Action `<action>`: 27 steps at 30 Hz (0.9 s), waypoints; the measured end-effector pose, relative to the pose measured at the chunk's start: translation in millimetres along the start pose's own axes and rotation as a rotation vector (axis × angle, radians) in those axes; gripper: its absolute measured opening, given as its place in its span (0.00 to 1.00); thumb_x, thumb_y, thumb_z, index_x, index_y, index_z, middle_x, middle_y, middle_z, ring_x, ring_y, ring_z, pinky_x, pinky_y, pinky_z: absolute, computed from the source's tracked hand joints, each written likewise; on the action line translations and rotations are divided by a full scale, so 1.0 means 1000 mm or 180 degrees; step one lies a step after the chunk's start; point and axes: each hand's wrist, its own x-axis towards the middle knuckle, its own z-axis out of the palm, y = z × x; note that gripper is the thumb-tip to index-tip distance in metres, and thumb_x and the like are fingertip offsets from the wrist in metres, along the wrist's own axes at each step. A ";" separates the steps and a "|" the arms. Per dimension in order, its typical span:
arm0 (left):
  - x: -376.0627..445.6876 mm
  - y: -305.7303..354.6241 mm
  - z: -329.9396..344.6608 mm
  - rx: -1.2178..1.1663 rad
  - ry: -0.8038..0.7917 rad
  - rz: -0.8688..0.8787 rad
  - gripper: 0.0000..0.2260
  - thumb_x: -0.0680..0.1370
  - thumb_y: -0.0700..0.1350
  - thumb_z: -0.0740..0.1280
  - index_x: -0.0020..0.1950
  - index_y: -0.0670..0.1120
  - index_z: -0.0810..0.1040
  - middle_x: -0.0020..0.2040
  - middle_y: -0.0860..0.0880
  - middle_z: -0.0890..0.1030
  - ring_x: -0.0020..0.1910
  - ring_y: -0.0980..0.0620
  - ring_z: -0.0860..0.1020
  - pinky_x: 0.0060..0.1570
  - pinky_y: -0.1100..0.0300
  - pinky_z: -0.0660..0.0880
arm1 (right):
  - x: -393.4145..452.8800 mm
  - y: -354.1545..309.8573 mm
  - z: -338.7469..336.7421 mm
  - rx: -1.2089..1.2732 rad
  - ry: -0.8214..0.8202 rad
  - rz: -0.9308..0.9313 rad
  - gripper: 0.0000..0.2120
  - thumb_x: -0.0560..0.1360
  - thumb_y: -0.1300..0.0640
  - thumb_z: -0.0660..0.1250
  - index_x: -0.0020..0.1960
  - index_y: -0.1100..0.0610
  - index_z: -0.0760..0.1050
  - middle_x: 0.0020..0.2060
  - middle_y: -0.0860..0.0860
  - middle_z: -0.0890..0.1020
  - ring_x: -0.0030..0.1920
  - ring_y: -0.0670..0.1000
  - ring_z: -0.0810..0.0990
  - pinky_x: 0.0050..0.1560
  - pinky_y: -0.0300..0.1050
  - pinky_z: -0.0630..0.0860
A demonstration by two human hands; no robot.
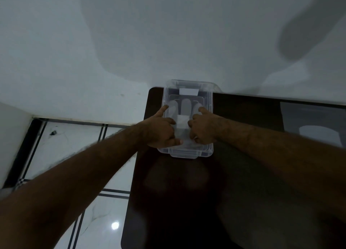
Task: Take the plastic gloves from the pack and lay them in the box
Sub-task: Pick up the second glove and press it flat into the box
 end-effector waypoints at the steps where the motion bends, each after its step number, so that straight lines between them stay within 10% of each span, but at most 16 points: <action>1: 0.000 0.000 -0.003 -0.0007 -0.0070 0.0005 0.31 0.86 0.65 0.45 0.64 0.53 0.84 0.59 0.52 0.86 0.81 0.48 0.67 0.73 0.33 0.25 | 0.000 -0.001 -0.002 0.0012 -0.0031 -0.0008 0.20 0.84 0.40 0.59 0.73 0.43 0.76 0.68 0.53 0.77 0.70 0.57 0.73 0.77 0.71 0.57; 10: 0.007 -0.003 -0.006 0.0593 0.0033 -0.0134 0.31 0.85 0.68 0.45 0.59 0.55 0.84 0.56 0.51 0.86 0.75 0.44 0.74 0.75 0.26 0.34 | -0.001 -0.010 -0.004 0.0575 -0.0552 -0.0037 0.22 0.85 0.46 0.61 0.79 0.42 0.68 0.74 0.50 0.76 0.78 0.57 0.70 0.81 0.72 0.44; 17: 0.010 -0.006 -0.015 0.0766 0.0575 -0.0432 0.31 0.84 0.68 0.45 0.69 0.54 0.81 0.79 0.44 0.73 0.85 0.40 0.58 0.77 0.23 0.42 | 0.003 -0.006 -0.004 0.0143 0.0251 0.0088 0.19 0.84 0.44 0.62 0.73 0.46 0.74 0.61 0.51 0.81 0.61 0.55 0.78 0.68 0.59 0.67; 23: 0.023 -0.012 -0.016 0.0498 0.0464 -0.0835 0.36 0.82 0.73 0.39 0.74 0.60 0.77 0.87 0.44 0.53 0.87 0.41 0.44 0.75 0.24 0.37 | 0.007 -0.005 0.001 0.0165 0.0243 0.0236 0.24 0.83 0.43 0.63 0.78 0.45 0.69 0.67 0.54 0.76 0.65 0.58 0.74 0.70 0.60 0.68; 27: 0.022 -0.015 -0.016 0.0684 0.0526 -0.1132 0.45 0.78 0.78 0.38 0.68 0.53 0.83 0.86 0.43 0.58 0.86 0.40 0.48 0.75 0.25 0.34 | 0.006 -0.005 0.007 0.0158 0.0225 0.0150 0.24 0.82 0.42 0.66 0.77 0.43 0.70 0.66 0.54 0.76 0.66 0.58 0.74 0.71 0.61 0.68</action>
